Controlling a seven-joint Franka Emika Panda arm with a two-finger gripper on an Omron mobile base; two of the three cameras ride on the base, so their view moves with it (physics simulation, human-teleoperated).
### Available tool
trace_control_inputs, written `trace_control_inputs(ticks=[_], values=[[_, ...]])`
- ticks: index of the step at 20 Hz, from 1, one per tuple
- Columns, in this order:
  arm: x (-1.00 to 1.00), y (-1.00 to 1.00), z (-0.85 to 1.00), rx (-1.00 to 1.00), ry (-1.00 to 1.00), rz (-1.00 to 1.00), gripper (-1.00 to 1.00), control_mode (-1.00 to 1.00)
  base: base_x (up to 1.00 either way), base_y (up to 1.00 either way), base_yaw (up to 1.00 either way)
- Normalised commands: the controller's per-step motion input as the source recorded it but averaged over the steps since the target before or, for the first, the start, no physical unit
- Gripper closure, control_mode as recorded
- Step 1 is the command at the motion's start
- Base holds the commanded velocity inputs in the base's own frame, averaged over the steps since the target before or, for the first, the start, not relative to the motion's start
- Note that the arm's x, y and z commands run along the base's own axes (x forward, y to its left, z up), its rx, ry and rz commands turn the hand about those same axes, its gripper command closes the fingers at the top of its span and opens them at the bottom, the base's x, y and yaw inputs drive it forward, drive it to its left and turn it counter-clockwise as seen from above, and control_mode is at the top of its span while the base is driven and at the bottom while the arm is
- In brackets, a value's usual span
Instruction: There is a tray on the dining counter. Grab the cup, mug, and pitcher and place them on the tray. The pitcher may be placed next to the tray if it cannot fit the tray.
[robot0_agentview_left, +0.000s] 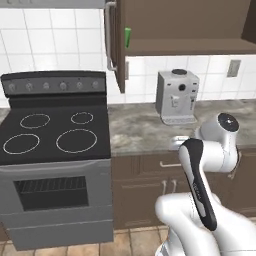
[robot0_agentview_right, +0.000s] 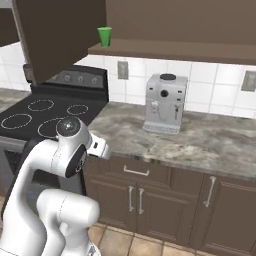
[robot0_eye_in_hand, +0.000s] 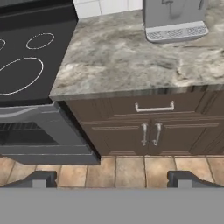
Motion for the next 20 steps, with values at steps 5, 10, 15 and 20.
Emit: trace_control_inputs(ticks=[5, 10, 15, 20], values=[[0.00, 0.00, 0.00, 0.00, 0.00, 0.00, -1.00, 1.00, 0.60, -0.23, 0.18], [0.00, 0.00, 0.00, 0.00, 0.00, 0.00, -1.00, 1.00, 0.50, -0.39, 0.07], [0.00, 0.00, 0.00, 0.00, 0.00, 0.00, -1.00, 1.00, 0.44, -0.43, 0.05], [0.00, 0.00, 0.00, 0.00, 0.00, 0.00, -1.00, 1.00, 0.36, -0.31, 0.07]])
